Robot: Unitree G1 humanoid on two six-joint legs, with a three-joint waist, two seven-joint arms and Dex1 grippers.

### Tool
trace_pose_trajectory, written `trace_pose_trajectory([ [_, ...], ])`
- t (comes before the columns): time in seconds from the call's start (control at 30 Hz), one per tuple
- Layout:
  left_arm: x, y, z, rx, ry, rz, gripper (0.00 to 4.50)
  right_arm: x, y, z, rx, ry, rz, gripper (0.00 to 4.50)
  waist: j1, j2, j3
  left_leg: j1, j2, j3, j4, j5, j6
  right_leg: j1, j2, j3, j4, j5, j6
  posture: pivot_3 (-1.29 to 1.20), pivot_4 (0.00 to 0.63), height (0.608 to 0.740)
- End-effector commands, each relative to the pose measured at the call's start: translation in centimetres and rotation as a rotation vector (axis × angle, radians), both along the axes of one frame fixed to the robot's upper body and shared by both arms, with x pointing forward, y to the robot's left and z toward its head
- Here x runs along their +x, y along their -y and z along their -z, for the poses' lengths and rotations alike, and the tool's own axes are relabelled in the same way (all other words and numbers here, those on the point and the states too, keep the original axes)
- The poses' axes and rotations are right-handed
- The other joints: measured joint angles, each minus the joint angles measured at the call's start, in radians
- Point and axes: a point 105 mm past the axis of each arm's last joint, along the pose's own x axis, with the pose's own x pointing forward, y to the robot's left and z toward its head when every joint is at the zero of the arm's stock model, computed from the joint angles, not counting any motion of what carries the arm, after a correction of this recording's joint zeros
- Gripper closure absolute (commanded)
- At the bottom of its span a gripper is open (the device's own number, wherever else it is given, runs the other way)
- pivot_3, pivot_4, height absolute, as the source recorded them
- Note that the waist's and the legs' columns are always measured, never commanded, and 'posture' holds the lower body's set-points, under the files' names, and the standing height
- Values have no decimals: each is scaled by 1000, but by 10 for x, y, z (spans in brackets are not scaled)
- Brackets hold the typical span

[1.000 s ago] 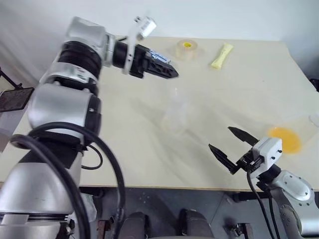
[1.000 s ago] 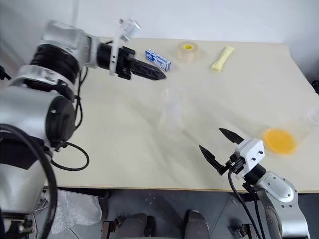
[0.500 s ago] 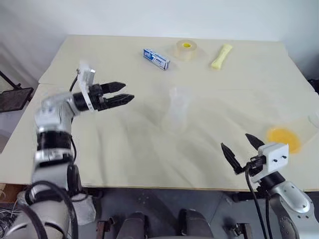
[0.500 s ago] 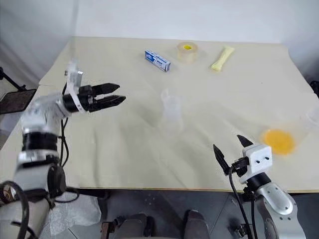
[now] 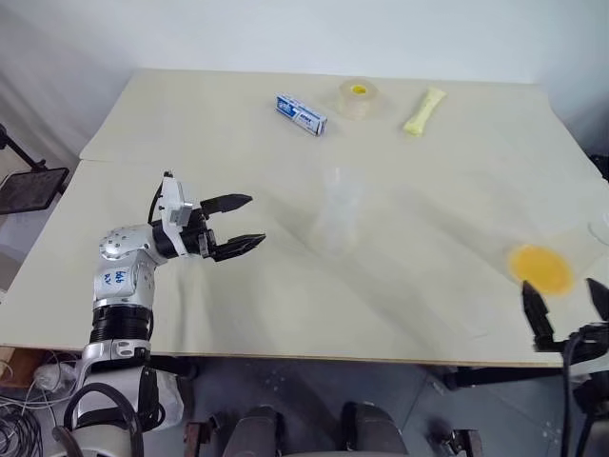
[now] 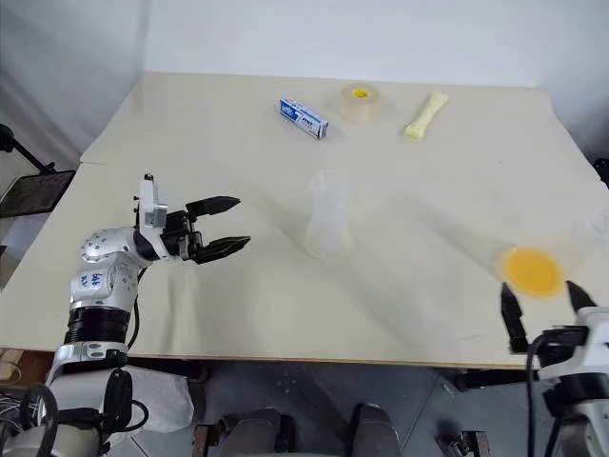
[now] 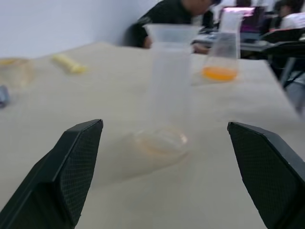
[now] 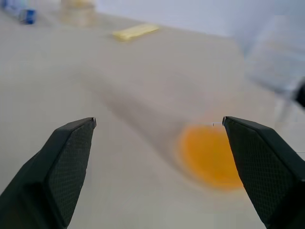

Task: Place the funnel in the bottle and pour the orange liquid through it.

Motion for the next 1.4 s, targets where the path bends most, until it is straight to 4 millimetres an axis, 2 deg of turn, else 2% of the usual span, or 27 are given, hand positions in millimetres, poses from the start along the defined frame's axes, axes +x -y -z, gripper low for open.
trace_pose_trajectory([
  [0.03, -5, 0, -9, -25, 26, 64, 41, -3, 22, -7, -40, 36, 76, 0, -1, 0, 0, 0, 0, 0, 0, 0, 0, 0, 0, 0, 0, 0, 0, 0, 150, 740],
  [0.3, -6, 3, -7, -30, 28, 67, 41, 25, 48, -18, -51, 69, 117, 0, -1, 0, 0, 0, 1, 1, 0, 0, 0, -1, 0, 2, 0, 0, 0, 0, 150, 740],
  [0.57, -7, 4, -5, -33, 35, 45, 41, 45, 63, -27, -76, 84, 157, 0, -1, 1, 0, 0, 1, 1, 0, 0, 0, -1, 0, 2, 0, 0, 0, 0, 150, 740],
  [0.93, -10, 5, -4, -40, 42, 24, 41, 68, 70, -40, -97, 113, 190, 0, 1, 1, 0, -1, 2, 1, 0, 0, 0, -1, 0, 2, 0, 0, 0, 0, 150, 740],
  [1.03, -11, 5, -4, -43, 44, 20, 41, 76, 77, -46, -78, 134, 232, 0, -2, 1, 0, -1, 2, 2, 0, 0, 0, -1, -1, 2, 0, 0, 0, 0, 150, 740],
  [1.23, -13, 4, -3, -49, 47, 2, 41, 89, 77, -48, -32, 131, 253, 0, -8, 1, -1, -1, 2, 1, 0, 0, 0, -1, 0, 2, 0, 0, 0, 0, 150, 740],
  [1.27, -13, 4, -3, -49, 47, 1, 0, 89, 77, -48, -32, 133, 254, 399, -8, 1, -1, -1, 3, 1, -1, 0, 0, -1, 0, 2, 0, 0, 0, 0, 150, 740],
  [1.3, -13, 4, -3, -49, 47, 0, 0, 89, 76, -48, -33, 135, 255, 555, -6, 1, -1, -1, 3, 1, -1, 0, 0, -1, -1, 2, 0, 0, 0, 0, 150, 740],
  [1.4, -14, 3, -3, -48, 47, -5, 0, 88, 76, -47, -15, 141, 271, 1530, -5, 1, -1, -1, 3, 1, 0, 0, 0, -1, -1, 2, 0, 0, 0, 0, 150, 740],
])
